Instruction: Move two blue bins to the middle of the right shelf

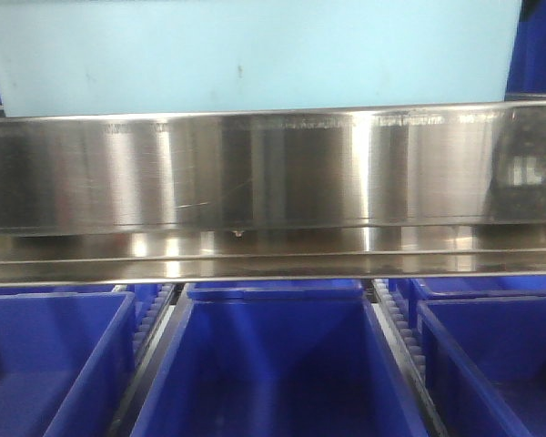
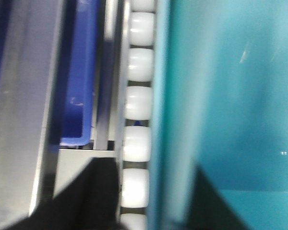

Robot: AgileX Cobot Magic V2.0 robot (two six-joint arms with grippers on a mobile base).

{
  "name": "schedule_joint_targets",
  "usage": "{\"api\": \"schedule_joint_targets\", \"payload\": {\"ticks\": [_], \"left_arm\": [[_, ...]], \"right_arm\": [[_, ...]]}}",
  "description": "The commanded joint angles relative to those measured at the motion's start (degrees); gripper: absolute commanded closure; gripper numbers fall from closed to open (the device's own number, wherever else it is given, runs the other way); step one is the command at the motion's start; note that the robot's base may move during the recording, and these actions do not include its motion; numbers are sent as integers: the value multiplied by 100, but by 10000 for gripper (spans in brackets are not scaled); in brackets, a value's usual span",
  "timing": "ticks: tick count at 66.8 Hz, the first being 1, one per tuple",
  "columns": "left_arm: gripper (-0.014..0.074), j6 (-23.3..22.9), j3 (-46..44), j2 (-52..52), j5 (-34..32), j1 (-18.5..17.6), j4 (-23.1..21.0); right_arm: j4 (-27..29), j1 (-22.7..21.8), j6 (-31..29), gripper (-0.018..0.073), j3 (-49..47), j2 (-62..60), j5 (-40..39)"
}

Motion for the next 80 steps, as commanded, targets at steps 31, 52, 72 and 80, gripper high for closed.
{"api": "schedule_joint_targets", "payload": {"ticks": [31, 52, 72, 80], "left_arm": [[707, 224, -80, -18, 38, -5, -10], [707, 615, -746, -18, -57, -5, 1], [707, 615, -1884, -18, -652, -5, 461], [707, 615, -2249, -18, -952, -5, 789]], "right_arm": [[65, 3, -512, 722, -80, -77, 3], [54, 3, -893, 722, -643, -102, 3], [-23, 3, -1104, 722, -1670, -102, -1240], [-23, 3, -1142, 722, -1909, -102, -1822]]}}
